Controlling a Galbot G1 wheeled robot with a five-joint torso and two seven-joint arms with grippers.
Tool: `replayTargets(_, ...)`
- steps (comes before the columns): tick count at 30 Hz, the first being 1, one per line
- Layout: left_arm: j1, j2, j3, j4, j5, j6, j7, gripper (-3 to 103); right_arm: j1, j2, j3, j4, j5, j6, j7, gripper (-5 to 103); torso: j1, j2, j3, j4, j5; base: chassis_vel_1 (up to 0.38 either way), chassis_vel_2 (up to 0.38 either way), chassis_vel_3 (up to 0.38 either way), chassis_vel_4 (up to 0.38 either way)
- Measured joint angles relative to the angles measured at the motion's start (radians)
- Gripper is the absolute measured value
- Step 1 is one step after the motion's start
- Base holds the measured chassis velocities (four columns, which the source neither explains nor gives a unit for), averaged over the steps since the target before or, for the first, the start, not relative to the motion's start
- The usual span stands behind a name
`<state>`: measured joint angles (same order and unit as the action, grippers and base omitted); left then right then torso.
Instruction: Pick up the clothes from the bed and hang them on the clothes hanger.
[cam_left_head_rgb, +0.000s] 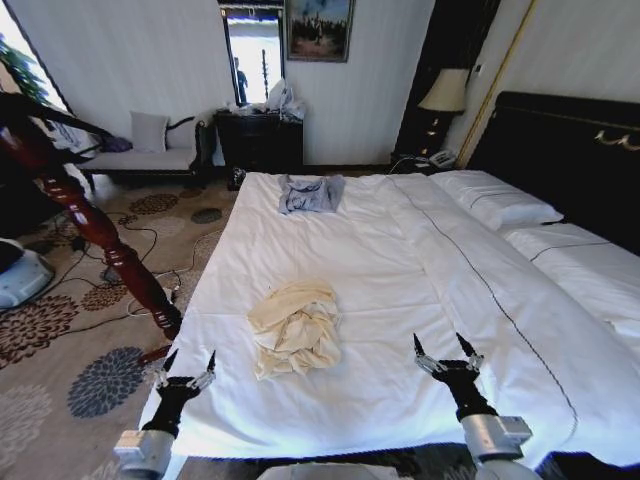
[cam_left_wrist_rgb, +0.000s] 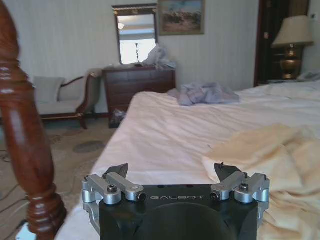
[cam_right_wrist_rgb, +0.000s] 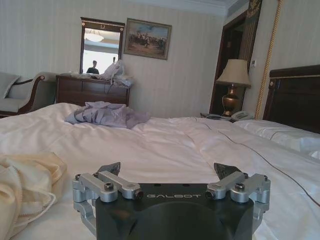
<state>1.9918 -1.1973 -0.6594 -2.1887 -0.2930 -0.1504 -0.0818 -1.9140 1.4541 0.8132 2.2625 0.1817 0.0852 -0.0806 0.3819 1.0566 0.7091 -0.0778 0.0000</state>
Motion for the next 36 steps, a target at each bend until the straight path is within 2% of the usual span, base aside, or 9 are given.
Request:
replayTargets(5, -0.005, 0.012, 0.036, 0.018, 0.031, -0.004, 0.002, 97, 0.004, 0.002, -0.014, -0.011, -0.013, 0.002, 0.003, 100, 0.0, 0.0, 0.0, 0.0, 0.0, 0.0, 0.0, 0.0, 0.0)
replayTargets(11, -0.034, 0.035, 0.087, 0.029, 0.031, 0.008, 0.001, 92, 0.009, -0.003, -0.019, -0.016, -0.02, 0.003, 0.006, 100, 0.0, 0.0, 0.0, 0.0001, 0.0001, 0.0, 0.0, 0.0, 0.0)
replayTargets(16, -0.114, 0.088, 0.184, 0.04, -0.046, 0.071, -0.031, 89, 0.009, 0.002, -0.013, -0.02, -0.017, 0.0, 0.009, 100, 0.0, 0.0, 0.0, 0.0, 0.0001, 0.0, 0.0, 0.0, 0.0)
replayTargets(18, -0.193, 0.116, 0.243, 0.063, -0.085, 0.105, -0.055, 89, 0.008, 0.007, -0.01, -0.02, -0.017, -0.004, 0.011, 100, 0.0, 0.0, 0.0, 0.0001, 0.0, 0.0, 0.0, 0.0, 0.0)
replayTargets(20, -0.225, 0.123, 0.262, 0.072, -0.099, 0.114, -0.063, 89, 0.008, 0.009, -0.008, -0.02, -0.016, -0.005, 0.012, 100, 0.0, 0.0, 0.0, 0.0001, 0.0, 0.0, 0.0, 0.0, 0.0)
replayTargets(23, -0.33, 0.144, 0.325, 0.102, -0.165, 0.142, -0.088, 89, 0.009, 0.017, -0.001, -0.02, -0.016, -0.009, 0.012, 100, 0.0, 0.0, 0.0, -0.0001, -0.0001, 0.0, 0.0, 0.0, 0.0)
replayTargets(26, -0.381, 0.151, 0.357, 0.116, -0.197, 0.155, -0.096, 89, 0.009, 0.023, 0.003, -0.02, -0.016, -0.011, 0.013, 100, 0.0, 0.0, 0.0, -0.0002, -0.0001, 0.0, 0.0, 0.0, 0.0)
replayTargets(28, -0.43, 0.16, 0.398, 0.127, -0.247, 0.178, -0.106, 88, 0.009, 0.03, 0.007, -0.021, -0.016, -0.016, 0.014, 100, 0.0, 0.0, 0.0, 0.0, 0.0, 0.0, 0.0, 0.0, 0.0)
replayTargets(36, -0.474, 0.182, 0.485, 0.16, -0.256, 0.188, -0.099, 84, 0.014, 0.045, 0.012, -0.022, -0.018, -0.027, 0.016, 100, 0.0, 0.0, 0.0, 0.0002, 0.0, 0.0, 0.0, 0.0, 0.0)
